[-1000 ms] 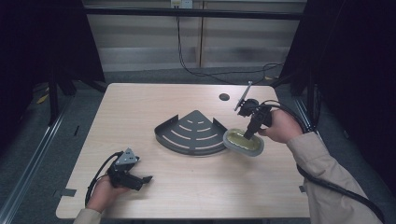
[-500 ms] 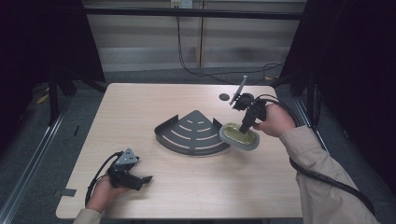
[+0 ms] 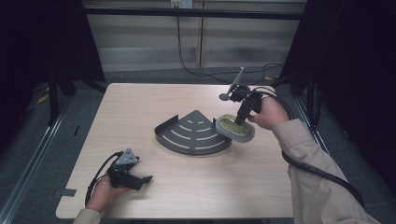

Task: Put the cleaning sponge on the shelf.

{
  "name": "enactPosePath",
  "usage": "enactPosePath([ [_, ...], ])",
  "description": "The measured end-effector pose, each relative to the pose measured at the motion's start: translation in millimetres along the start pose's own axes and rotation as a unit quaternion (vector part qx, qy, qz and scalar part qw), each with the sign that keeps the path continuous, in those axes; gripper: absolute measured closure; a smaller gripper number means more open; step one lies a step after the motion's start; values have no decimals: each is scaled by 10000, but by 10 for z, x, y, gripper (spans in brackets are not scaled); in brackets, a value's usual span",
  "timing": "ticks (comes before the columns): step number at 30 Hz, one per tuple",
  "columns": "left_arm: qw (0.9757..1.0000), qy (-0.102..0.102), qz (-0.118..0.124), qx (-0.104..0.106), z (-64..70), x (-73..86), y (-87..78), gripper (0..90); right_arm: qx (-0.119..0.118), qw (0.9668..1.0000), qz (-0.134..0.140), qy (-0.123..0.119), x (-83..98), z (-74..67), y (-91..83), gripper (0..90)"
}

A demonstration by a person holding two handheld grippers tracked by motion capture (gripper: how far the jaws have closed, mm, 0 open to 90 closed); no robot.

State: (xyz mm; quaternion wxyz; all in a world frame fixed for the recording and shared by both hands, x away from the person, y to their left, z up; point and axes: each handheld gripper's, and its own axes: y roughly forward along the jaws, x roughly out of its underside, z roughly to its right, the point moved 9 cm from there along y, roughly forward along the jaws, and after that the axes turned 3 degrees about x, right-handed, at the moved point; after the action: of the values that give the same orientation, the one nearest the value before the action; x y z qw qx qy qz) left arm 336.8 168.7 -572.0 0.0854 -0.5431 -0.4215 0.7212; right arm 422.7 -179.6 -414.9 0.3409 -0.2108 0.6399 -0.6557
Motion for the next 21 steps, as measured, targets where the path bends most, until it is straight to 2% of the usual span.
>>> enactPosePath([
  [4, 10000, 0, -1, 2, 0, 0, 0, 62, 54, 10000, 16, 7, -63, 6, 4, 715],
  [6, 10000, 0, -1, 1, 0, 0, 0, 62, 34, 9999, 18, 98, -100, -3, 12, 715],
  [9, 10000, 1, -2, 2, 0, 0, 0, 62, 56, 10000, 24, 68, -143, -14, 47, 715],
  [12, 10000, 0, -2, 1, 0, 0, 0, 62, 50, 9999, 19, 101, -188, -50, 88, 715],
  [16, 10000, 0, -2, 1, 0, 0, 0, 62, 46, 10000, 27, 27, -245, -87, 167, 714],
  [21, 10000, 2, -6, 11, 2, 1, 1, 59, 24, 10000, 16, 86, -321, -154, 245, 714],
])
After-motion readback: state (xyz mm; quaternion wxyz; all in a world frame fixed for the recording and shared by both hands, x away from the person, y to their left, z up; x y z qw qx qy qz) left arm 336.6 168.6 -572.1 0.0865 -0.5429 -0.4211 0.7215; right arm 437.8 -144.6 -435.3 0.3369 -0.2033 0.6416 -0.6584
